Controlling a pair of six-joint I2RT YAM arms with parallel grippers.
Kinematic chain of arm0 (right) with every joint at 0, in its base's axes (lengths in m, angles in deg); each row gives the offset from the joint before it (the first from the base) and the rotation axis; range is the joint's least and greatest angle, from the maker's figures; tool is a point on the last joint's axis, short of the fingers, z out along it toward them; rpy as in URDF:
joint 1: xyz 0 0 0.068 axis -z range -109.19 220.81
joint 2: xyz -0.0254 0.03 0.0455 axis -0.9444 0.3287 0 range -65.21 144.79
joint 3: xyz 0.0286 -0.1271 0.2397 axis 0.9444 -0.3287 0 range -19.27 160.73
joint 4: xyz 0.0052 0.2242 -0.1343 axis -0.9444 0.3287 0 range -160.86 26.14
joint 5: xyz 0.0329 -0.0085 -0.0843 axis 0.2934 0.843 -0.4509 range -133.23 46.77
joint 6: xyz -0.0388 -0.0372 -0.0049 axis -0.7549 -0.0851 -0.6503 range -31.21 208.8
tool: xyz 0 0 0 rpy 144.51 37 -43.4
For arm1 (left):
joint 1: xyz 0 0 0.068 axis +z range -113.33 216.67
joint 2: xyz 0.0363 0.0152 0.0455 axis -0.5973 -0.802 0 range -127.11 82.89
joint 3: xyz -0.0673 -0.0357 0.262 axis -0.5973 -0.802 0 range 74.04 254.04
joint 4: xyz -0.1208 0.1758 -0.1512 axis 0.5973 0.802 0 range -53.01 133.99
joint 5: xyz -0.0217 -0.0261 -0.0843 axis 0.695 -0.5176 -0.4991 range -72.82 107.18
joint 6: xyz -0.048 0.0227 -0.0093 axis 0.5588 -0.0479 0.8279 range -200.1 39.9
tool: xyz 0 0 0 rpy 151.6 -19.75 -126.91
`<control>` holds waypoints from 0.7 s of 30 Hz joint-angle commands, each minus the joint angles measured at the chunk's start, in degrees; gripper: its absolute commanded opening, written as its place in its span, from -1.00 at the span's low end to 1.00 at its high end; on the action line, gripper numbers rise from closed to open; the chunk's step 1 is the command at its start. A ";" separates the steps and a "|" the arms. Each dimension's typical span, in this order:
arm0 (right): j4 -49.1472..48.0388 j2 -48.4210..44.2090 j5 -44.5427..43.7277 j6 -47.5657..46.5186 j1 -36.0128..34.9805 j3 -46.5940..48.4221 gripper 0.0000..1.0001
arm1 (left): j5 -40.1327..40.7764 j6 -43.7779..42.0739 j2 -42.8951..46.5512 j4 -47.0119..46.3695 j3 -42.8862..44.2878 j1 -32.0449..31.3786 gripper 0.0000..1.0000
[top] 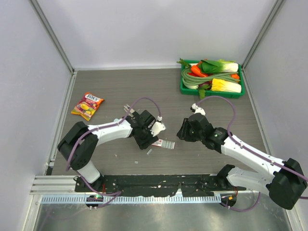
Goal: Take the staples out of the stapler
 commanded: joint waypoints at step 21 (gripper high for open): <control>-2.02 0.35 0.46 -1.46 0.23 0.41 -0.25 | -1.76 0.06 -5.25 -0.34 4.05 -0.08 -0.55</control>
